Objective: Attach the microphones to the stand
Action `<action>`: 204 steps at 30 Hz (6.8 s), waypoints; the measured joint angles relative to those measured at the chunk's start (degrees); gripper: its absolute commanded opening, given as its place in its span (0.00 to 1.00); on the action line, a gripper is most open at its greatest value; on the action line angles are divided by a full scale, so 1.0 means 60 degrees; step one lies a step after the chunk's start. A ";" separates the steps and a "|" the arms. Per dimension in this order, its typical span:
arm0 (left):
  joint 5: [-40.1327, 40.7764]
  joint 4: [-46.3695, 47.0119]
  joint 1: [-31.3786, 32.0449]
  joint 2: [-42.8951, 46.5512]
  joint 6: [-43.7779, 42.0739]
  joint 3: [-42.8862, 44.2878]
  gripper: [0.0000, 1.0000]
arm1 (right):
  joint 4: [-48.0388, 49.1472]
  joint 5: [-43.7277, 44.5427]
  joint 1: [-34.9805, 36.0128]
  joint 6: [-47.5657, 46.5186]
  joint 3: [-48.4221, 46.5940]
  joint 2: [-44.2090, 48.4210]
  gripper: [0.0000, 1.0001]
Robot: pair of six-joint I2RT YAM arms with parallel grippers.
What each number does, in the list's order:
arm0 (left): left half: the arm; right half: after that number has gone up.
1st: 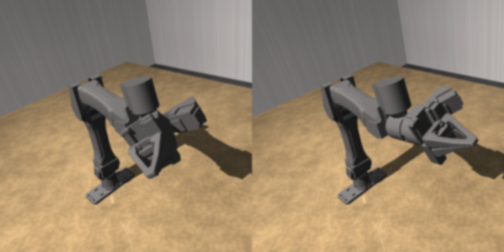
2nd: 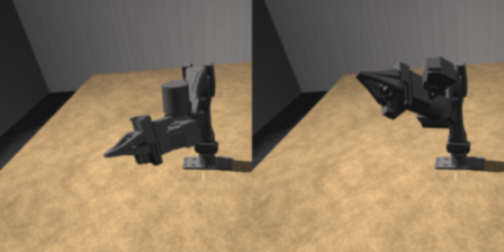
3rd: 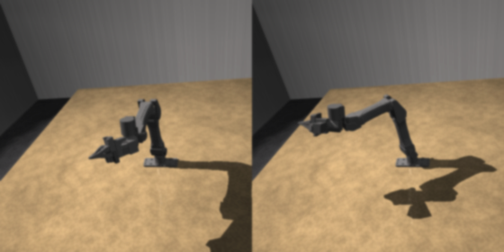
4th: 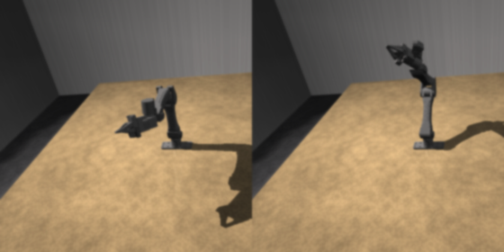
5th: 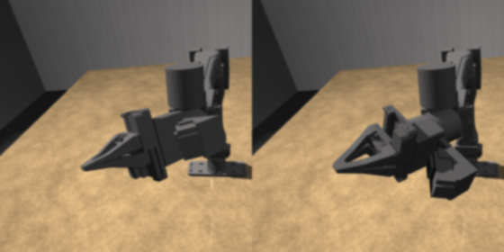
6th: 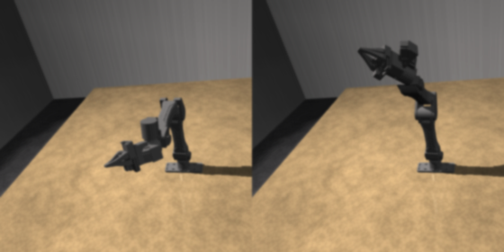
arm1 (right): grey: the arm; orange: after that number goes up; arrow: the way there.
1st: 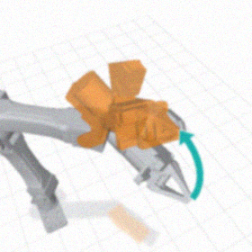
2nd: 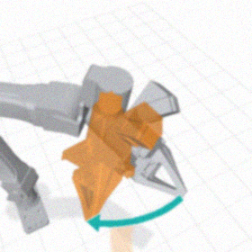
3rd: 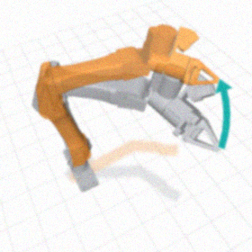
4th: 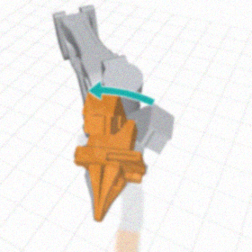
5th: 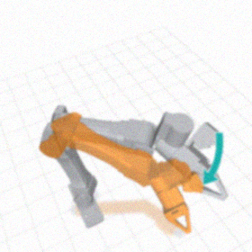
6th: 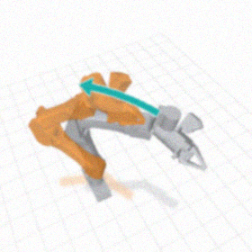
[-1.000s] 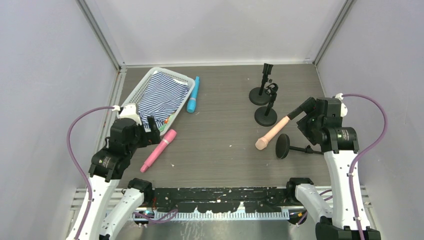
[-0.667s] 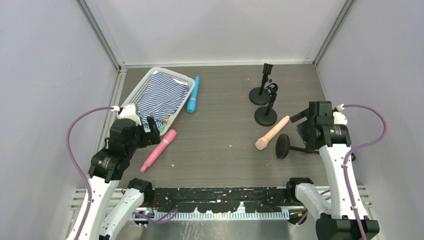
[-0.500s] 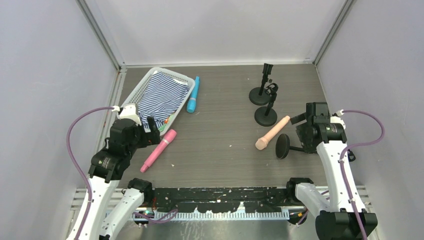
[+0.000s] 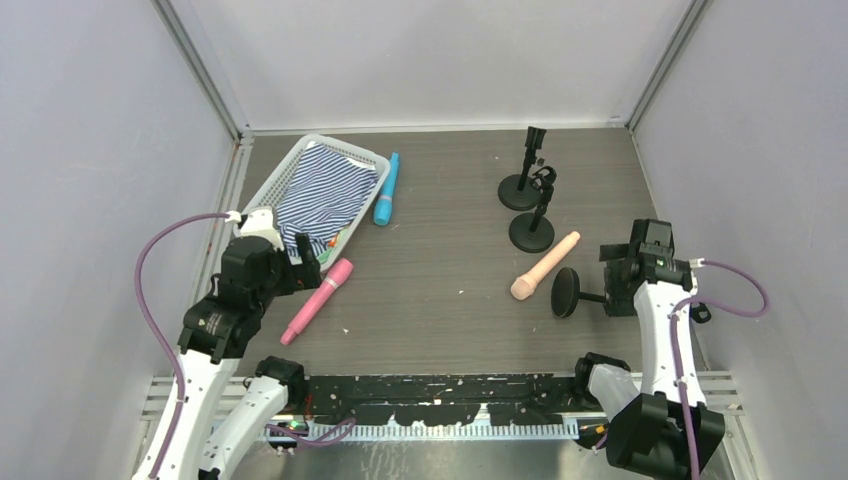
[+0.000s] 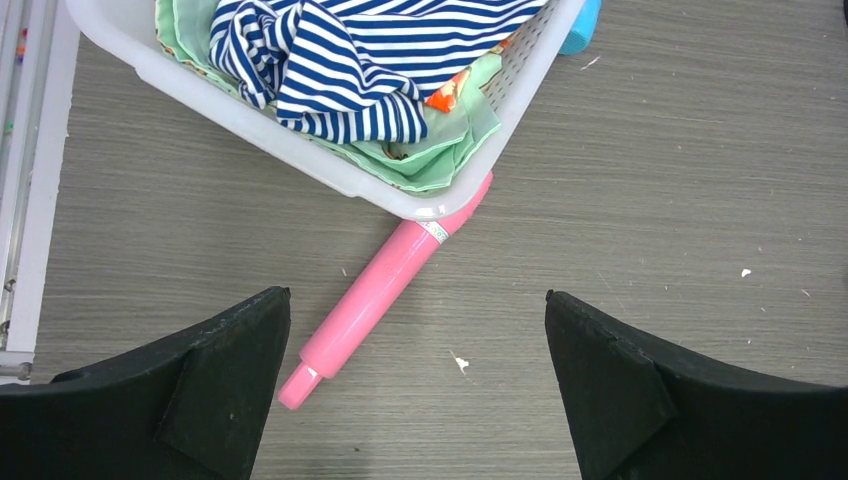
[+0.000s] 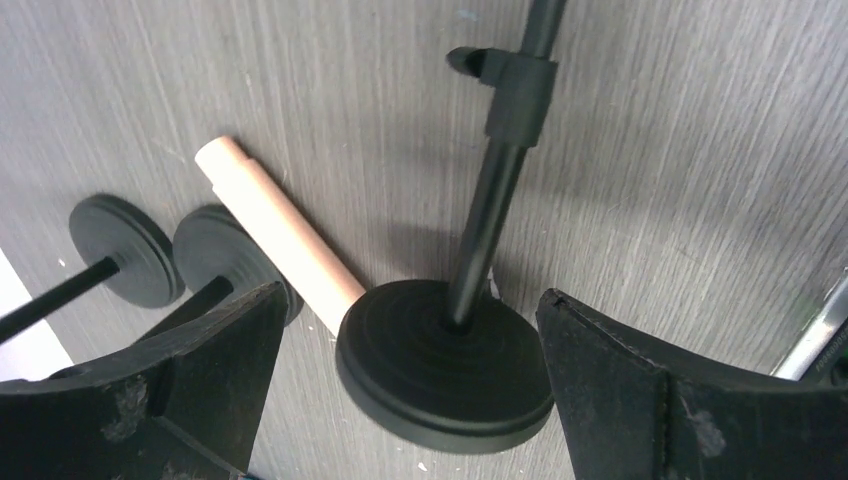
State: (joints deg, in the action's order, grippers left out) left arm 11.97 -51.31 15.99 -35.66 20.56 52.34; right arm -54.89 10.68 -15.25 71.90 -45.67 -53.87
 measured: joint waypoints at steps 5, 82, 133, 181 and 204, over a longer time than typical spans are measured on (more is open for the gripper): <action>-0.0004 0.0000 0.0000 -0.0022 0.0000 -0.0011 1.00 | 0.0219 -0.0441 -0.0874 -0.0029 0.0630 0.0087 1.00; -0.0459 0.0069 0.0000 0.0211 0.0004 -0.0124 1.00 | 0.2430 -0.3053 -0.1198 -0.4958 -0.2936 0.1869 0.01; -0.6685 0.7337 0.0000 -0.0827 0.3115 0.1228 0.90 | 1.4236 -0.0528 1.2681 -1.0280 -0.1942 -0.3512 0.01; -0.3581 1.0411 0.3548 -0.3475 0.1399 -0.1228 0.00 | 1.1183 0.1585 1.3078 -1.1183 -0.0670 -0.0423 0.88; -0.2222 1.9850 0.4889 -1.1001 -0.1180 -0.2200 0.01 | 0.6331 0.6484 1.3078 -0.9876 0.0426 0.3668 0.84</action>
State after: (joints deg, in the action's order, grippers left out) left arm -1.37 67.79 45.32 -101.67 13.47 39.13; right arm -16.91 49.58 63.22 12.64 -43.11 -31.86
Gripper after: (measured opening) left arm 0.478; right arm 0.852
